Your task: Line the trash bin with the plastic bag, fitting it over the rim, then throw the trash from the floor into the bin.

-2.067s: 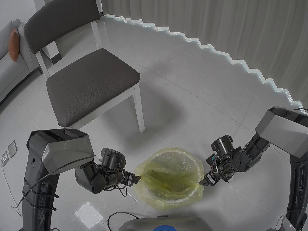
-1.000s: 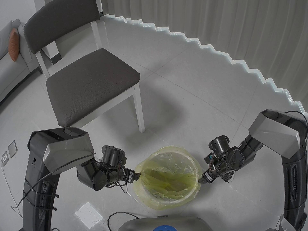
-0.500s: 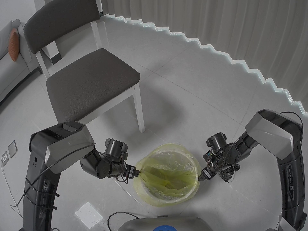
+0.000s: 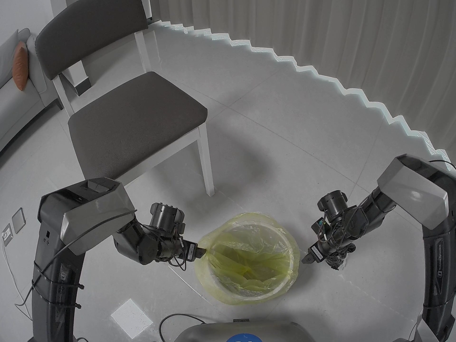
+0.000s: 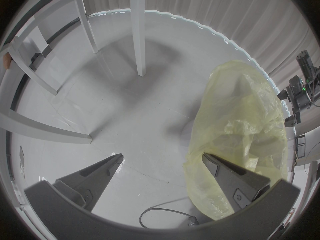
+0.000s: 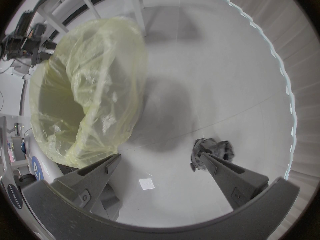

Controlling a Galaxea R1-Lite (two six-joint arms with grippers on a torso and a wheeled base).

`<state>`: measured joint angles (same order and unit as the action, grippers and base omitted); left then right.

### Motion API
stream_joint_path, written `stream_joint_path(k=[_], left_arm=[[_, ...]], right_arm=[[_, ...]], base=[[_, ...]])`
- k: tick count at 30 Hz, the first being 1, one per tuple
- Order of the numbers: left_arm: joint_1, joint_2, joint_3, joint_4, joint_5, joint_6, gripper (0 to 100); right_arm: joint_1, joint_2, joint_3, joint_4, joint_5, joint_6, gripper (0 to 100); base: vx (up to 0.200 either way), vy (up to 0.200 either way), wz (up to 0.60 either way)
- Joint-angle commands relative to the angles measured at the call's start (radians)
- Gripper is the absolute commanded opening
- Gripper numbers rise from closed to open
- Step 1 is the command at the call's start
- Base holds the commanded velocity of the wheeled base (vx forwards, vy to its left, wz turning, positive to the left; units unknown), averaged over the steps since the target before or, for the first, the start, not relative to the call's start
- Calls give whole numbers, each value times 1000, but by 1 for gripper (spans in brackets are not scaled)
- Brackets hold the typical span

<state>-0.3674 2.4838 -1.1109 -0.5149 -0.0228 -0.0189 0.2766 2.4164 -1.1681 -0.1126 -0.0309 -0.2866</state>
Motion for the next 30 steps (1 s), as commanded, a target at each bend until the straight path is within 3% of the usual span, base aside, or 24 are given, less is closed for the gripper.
stream_joint_path(k=[1,9,17,22,30], left_arm=[[16,-88,86,-43,-3,-1,100],[18,-172,154,-53,-5,-45,100],[15,-217,230,-189,-3,-47,100],[16,-260,283,-226,-3,-49,100],[13,-267,315,-294,-3,-47,100]], right_arm=[[-25,-92,-4,-1,6,3,100],[-5,-145,-62,-10,35,10,100],[113,-105,-127,-82,23,86,100],[176,-34,-134,-245,19,64,100],[242,-19,-111,-277,16,-45,100]], base=[[0,0,0],[0,0,0],[0,0,0],[0,0,0],[0,0,0]])
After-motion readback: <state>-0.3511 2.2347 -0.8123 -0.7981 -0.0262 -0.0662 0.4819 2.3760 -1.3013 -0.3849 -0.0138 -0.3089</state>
